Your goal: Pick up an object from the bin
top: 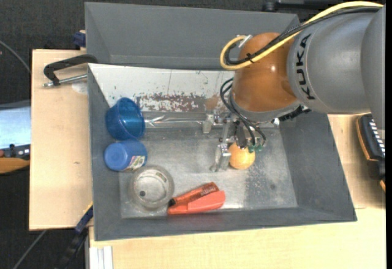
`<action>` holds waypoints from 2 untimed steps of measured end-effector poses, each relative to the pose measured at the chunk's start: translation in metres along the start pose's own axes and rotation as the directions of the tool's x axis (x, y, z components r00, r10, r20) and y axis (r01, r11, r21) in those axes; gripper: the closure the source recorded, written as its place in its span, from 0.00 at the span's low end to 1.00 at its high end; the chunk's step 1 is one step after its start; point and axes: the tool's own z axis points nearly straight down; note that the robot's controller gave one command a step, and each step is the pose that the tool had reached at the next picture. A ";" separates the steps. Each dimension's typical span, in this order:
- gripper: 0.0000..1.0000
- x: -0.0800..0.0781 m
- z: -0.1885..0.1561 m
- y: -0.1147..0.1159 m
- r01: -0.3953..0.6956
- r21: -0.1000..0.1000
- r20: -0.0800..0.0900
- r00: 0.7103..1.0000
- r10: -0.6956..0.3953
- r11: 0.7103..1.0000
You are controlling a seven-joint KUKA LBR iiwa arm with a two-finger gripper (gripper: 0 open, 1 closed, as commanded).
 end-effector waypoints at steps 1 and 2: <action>0.00 -0.002 0.041 -0.017 -0.055 0.002 -0.002 0.998 0.055 0.998; 0.00 0.001 0.032 -0.067 -0.033 -0.001 0.001 0.999 0.033 0.999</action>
Offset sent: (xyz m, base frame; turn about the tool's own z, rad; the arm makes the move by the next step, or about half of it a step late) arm -0.0008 -0.1517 -0.0106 0.0122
